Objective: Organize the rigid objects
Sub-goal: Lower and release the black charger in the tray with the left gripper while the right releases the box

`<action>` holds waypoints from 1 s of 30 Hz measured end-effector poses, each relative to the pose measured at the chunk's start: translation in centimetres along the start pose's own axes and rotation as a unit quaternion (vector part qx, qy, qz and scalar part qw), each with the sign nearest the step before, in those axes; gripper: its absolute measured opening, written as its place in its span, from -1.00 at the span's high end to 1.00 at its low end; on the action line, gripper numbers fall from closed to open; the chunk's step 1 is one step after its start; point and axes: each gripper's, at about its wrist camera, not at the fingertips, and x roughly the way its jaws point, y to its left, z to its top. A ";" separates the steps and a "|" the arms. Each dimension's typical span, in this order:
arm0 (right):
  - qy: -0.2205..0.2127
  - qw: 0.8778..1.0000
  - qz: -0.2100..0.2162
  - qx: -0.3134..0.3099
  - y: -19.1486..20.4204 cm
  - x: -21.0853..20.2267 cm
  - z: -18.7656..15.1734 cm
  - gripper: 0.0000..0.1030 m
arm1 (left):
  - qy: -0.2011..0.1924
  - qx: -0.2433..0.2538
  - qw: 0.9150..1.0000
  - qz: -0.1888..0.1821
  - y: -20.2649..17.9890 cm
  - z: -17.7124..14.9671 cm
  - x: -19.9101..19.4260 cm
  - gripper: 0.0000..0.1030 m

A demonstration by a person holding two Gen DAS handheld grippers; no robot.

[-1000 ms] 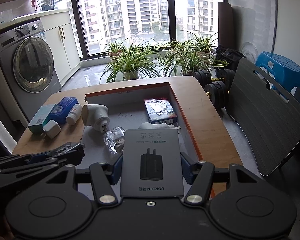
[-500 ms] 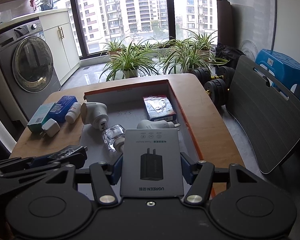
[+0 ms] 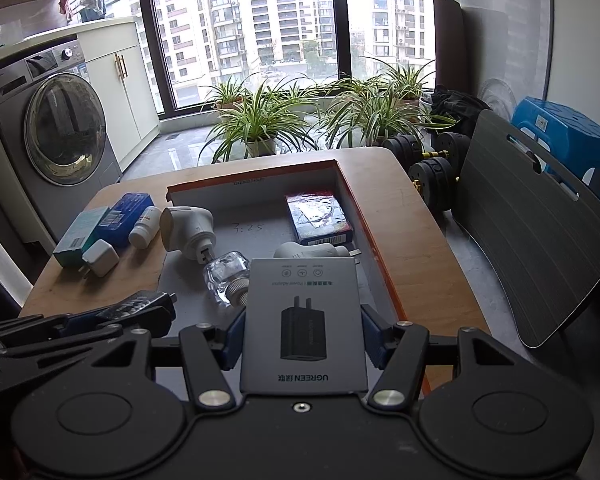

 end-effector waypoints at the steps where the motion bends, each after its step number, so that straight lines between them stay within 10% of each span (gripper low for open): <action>1: -0.001 1.000 0.000 0.000 0.0 0.1 0.2 -0.37 | -0.001 0.000 1.000 0.000 0.0 0.2 0.0 0.30; 30: 0.009 1.000 0.025 0.008 -1.0 8.2 9.8 -0.37 | -0.024 0.015 0.999 -0.018 -0.3 6.5 5.2 0.30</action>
